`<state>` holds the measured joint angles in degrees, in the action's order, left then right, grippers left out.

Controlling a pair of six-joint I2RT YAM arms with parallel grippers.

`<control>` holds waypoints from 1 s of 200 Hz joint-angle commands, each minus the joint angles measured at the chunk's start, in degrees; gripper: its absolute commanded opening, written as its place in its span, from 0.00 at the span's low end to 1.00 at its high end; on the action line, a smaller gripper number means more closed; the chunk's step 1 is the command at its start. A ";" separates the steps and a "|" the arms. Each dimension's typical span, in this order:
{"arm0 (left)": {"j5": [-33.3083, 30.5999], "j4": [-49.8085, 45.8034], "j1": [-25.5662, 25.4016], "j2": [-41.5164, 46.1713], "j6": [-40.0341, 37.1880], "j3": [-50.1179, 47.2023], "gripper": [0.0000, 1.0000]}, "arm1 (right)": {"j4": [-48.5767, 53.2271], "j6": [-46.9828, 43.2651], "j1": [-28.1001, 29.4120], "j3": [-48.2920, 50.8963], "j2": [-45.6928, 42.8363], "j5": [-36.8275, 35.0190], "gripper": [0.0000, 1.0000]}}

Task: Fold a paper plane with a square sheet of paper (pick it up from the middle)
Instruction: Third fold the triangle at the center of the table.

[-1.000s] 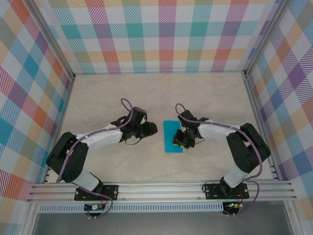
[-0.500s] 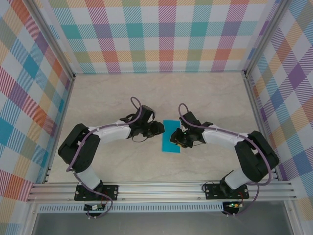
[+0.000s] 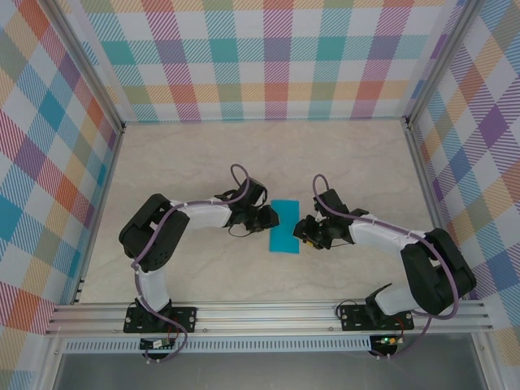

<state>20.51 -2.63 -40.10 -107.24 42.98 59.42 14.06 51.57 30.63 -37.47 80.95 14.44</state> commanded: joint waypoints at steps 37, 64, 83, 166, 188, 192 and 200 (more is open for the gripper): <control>-2.02 -2.40 -0.53 -1.37 -1.84 0.39 0.18 | -2.58 -1.30 -0.13 0.20 2.30 2.13 0.42; -2.58 -3.19 -0.55 -1.73 -2.29 0.14 0.18 | -3.71 -1.23 -0.22 0.29 3.76 2.44 0.43; -2.58 -3.06 -0.60 -1.66 -2.29 -0.18 0.17 | -5.10 -1.20 -0.22 0.27 4.83 3.76 0.43; -2.31 -3.32 -0.58 -1.66 -2.65 -0.04 0.17 | -8.62 -0.11 -0.47 0.76 5.45 5.73 0.41; -2.43 -3.38 -0.57 -1.64 -2.74 -0.08 0.17 | -8.40 -0.08 -0.74 0.56 5.15 5.34 0.41; -2.40 -3.41 -0.60 -1.66 -2.78 -0.06 0.17 | -8.61 -0.07 -0.88 0.64 5.10 5.27 0.41; -2.24 -3.40 -0.60 -1.66 -2.81 -0.05 0.17 | -9.23 -0.23 -1.13 0.64 5.16 5.61 0.42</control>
<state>19.88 -3.05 -40.10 -108.16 41.06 59.42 6.72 51.53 30.26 -37.21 86.13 18.79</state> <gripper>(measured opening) 0.167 0.413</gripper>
